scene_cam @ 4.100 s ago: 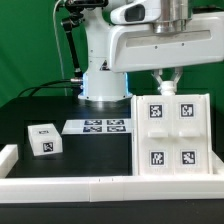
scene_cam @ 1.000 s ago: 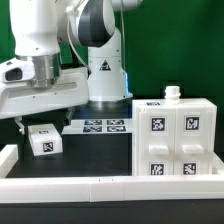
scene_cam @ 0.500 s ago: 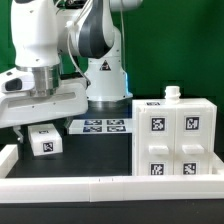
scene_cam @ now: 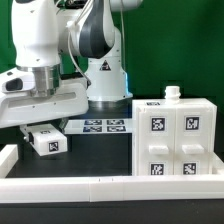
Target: Assemble cabinet
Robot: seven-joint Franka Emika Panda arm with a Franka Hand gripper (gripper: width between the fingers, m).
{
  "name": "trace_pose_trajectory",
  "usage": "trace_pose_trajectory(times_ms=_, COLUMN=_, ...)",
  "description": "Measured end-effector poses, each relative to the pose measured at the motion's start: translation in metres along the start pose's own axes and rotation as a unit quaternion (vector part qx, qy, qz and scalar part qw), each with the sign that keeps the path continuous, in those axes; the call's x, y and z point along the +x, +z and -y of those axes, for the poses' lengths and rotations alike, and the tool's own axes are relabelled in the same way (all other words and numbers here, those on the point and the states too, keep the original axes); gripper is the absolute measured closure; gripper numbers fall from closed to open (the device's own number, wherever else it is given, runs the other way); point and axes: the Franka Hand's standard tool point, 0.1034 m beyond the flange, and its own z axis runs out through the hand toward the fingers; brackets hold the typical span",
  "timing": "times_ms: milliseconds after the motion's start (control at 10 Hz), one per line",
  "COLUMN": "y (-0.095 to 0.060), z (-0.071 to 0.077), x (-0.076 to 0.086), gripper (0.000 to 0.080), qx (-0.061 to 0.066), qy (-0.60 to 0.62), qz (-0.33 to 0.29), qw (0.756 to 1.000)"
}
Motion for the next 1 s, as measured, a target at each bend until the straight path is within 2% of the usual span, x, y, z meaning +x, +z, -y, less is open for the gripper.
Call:
trace_pose_trajectory(times_ms=200, y=-0.002, z=0.001, x=0.001, gripper=0.0241, qx=0.000, qy=-0.003, qz=0.000, qw=1.000)
trace_pose_trajectory(times_ms=300, y=-0.013, z=0.005, x=0.008, gripper=0.0241, qx=-0.001, qy=-0.007, qz=-0.005, qw=1.000)
trace_pose_trajectory(times_ms=400, y=-0.028, z=0.015, x=0.016, gripper=0.0241, qx=-0.004, qy=-0.013, qz=-0.013, qw=1.000)
trace_pose_trajectory(times_ms=600, y=-0.063, z=0.038, x=0.036, gripper=0.0240, qx=0.005, qy=-0.010, qz=-0.019, qw=1.000)
trace_pose_trajectory(times_ms=700, y=-0.076, z=0.047, x=0.046, gripper=0.0240, qx=0.008, qy=0.002, qz=-0.021, qw=1.000)
trace_pose_trajectory(times_ms=800, y=-0.094, z=0.062, x=0.061, gripper=0.0240, qx=0.013, qy=0.018, qz=-0.020, qw=1.000)
trace_pose_trajectory(times_ms=900, y=-0.112, z=0.073, x=0.076, gripper=0.0239, qx=0.011, qy=0.020, qz=-0.024, qw=0.999)
trace_pose_trajectory(times_ms=1000, y=-0.123, z=0.081, x=0.090, gripper=0.0239, qx=0.008, qy=0.035, qz=-0.030, qw=0.999)
